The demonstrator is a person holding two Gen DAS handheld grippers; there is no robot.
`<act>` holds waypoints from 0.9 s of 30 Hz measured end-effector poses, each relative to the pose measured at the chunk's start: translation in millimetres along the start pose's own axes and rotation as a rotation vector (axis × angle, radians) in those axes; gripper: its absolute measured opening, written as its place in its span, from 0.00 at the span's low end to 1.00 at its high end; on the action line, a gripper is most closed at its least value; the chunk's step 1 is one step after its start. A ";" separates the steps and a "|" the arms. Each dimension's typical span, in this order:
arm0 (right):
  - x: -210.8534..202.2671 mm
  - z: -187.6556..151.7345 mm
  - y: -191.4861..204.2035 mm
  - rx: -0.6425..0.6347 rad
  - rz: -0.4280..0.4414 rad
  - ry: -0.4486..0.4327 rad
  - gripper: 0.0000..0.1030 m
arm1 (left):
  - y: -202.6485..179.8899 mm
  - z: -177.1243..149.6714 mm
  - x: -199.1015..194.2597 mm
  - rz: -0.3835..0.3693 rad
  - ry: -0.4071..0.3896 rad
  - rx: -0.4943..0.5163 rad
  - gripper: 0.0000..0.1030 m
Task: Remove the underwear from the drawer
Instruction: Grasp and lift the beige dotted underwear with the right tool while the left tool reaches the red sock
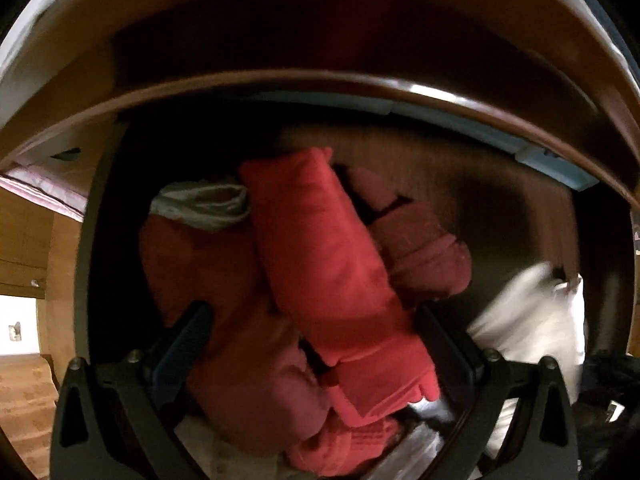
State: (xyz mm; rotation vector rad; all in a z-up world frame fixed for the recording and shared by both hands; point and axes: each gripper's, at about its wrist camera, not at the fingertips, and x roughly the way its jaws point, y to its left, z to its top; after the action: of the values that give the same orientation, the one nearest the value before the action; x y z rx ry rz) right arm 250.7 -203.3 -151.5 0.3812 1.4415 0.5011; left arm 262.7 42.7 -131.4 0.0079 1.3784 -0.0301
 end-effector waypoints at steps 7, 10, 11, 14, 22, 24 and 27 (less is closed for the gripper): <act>-41.8 -10.4 -10.9 0.116 0.099 -0.184 0.39 | -0.3 -1.9 -3.0 -0.044 -0.037 0.035 0.70; -45.5 -15.7 -13.0 0.148 0.138 -0.218 0.39 | 4.3 -8.5 -5.8 -0.071 -0.060 0.033 0.54; -46.5 -16.2 -13.7 0.153 0.143 -0.228 0.39 | 8.3 -9.2 -7.6 -0.092 -0.070 0.021 0.52; -52.1 -20.1 -16.5 0.177 0.164 -0.263 0.39 | 21.0 -15.6 -15.4 -0.148 -0.095 0.005 0.41; -87.6 -31.6 -13.0 0.171 0.196 -0.352 0.39 | 38.8 -24.9 -31.8 -0.216 -0.150 0.030 0.22; -87.7 -31.4 -7.1 0.155 0.182 -0.362 0.39 | 31.4 -20.8 -33.3 -0.213 -0.145 0.044 0.22; -85.6 -33.6 -3.9 0.145 0.169 -0.350 0.39 | 38.4 -23.6 -37.0 -0.231 -0.105 0.003 0.32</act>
State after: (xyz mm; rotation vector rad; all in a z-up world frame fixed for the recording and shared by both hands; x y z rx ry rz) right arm 212.8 -254.6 -85.0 0.6766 1.1134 0.4408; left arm 233.5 82.2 -100.0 -0.1483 1.2688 -0.2227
